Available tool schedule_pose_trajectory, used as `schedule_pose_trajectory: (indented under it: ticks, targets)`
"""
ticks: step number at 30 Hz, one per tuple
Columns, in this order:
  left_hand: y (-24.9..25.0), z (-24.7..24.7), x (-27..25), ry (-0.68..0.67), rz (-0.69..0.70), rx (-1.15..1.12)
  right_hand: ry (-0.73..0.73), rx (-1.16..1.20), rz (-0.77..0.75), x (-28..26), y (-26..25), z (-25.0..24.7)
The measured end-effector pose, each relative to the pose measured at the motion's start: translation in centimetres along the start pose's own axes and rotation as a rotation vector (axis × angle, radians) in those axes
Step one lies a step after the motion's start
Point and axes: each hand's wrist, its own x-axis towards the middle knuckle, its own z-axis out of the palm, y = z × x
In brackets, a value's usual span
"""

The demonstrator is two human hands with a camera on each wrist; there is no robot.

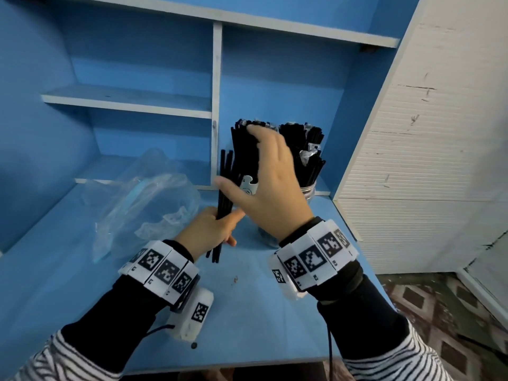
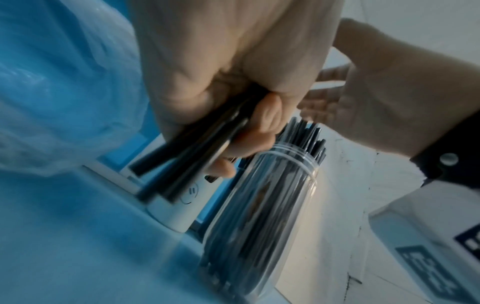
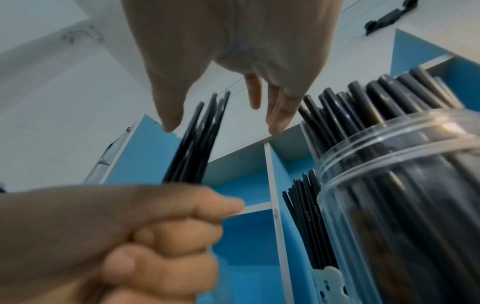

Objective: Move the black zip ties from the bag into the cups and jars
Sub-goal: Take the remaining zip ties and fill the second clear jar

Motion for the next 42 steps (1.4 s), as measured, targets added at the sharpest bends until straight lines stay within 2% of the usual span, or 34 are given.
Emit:
schedule_pose_trajectory:
  ticks: [2,5,9,12,14,16,19,22,28,32,36,40,42]
  targets:
    - [0.9,0.0,-0.3,0.024,0.035,-0.044,0.039,0.013,0.079,-0.2,0.1,-0.3]
    - [2.4,0.1,-1.5,-0.079,0.104,0.08,-0.109,-0.003,0.121,-0.8,0.4,-0.6]
    - [3.2,0.2,-3.8,-0.327,0.146,0.137,-0.283,0.166,-0.05,-1.8,0.1,-1.1]
    - [3.6,0.0,-4.0,-0.427,0.154,0.131,-0.337,0.25,-0.076,-1.8,0.1,-1.8]
    - [4.1,0.1,-3.9,-0.397,0.249,0.057,-0.293,0.286,-0.087,-1.5,0.3,-2.5]
    - [4.5,0.3,-3.5,-0.292,0.336,-0.025,-0.257,0.301,-0.083,-0.9,0.4,-3.5]
    - [4.1,0.7,-1.7,-0.095,0.336,0.023,-0.164,0.282,-0.032,0.5,0.5,-6.2]
    - [3.4,1.5,0.6,-0.019,0.36,-0.006,-0.056,0.225,0.054,2.0,1.3,-9.1]
    - [4.0,3.5,4.3,-0.111,0.37,0.032,0.028,0.193,0.184,4.3,3.2,-12.2]
    - [4.8,4.4,5.3,-0.059,0.363,-0.012,0.002,0.121,0.196,5.2,4.4,-12.5]
    - [4.5,4.3,5.8,-0.051,0.346,0.02,0.005,0.121,0.199,5.8,5.5,-12.0]
    - [4.3,4.2,5.7,-0.04,0.345,0.028,-0.082,0.096,0.224,5.8,6.0,-9.9]
    - [4.2,4.2,5.8,-0.034,0.344,0.031,-0.077,0.116,0.227,5.7,6.1,-9.2]
